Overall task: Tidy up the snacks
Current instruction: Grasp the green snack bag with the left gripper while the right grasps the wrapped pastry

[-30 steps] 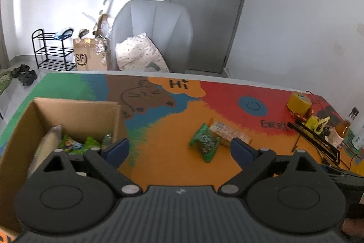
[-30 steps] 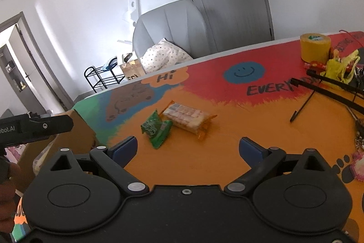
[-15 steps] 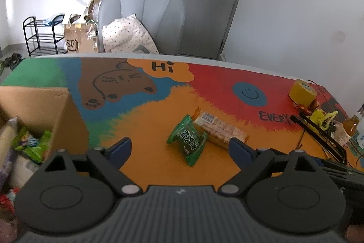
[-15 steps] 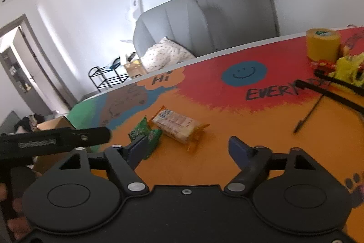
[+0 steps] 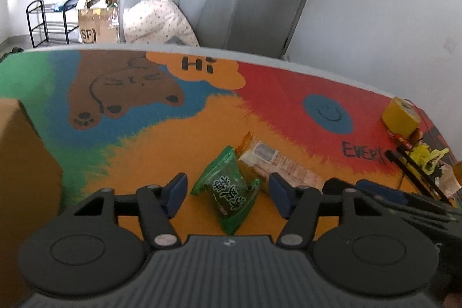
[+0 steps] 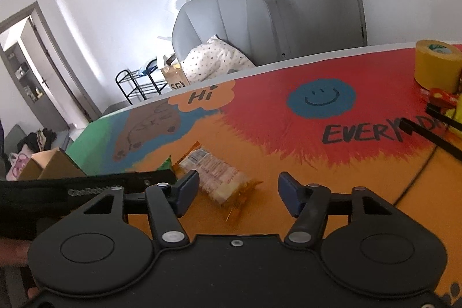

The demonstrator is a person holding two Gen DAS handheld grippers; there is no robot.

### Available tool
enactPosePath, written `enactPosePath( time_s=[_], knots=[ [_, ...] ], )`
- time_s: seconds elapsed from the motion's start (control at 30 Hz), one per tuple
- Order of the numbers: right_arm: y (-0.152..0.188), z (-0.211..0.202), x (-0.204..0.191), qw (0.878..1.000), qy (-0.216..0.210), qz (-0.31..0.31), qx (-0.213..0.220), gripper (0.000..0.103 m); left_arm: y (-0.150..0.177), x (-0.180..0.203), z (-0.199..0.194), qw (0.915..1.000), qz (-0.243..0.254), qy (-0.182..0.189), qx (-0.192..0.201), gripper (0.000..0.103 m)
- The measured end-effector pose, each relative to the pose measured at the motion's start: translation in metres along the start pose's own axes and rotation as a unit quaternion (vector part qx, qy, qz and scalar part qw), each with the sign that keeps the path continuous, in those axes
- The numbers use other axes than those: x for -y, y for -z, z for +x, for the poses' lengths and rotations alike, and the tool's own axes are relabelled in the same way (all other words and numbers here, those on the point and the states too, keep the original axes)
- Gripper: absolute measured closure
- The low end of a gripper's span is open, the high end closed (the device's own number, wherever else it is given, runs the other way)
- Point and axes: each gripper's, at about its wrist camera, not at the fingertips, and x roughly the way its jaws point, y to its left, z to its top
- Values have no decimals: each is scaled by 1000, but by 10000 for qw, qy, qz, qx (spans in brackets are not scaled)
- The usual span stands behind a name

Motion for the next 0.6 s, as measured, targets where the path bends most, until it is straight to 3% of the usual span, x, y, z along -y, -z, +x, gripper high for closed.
enactPosePath(
  time_s=[0.23, 0.6],
  knots=[
    [-6, 14, -7, 9998, -62, -190, -98, 41, 2, -7, 7, 9998, -114, 125, -69, 64],
    [-15, 36, -23, 9988, -151, -443, -147, 41, 1, -28, -6, 9998, -213, -29, 58, 68]
  ],
)
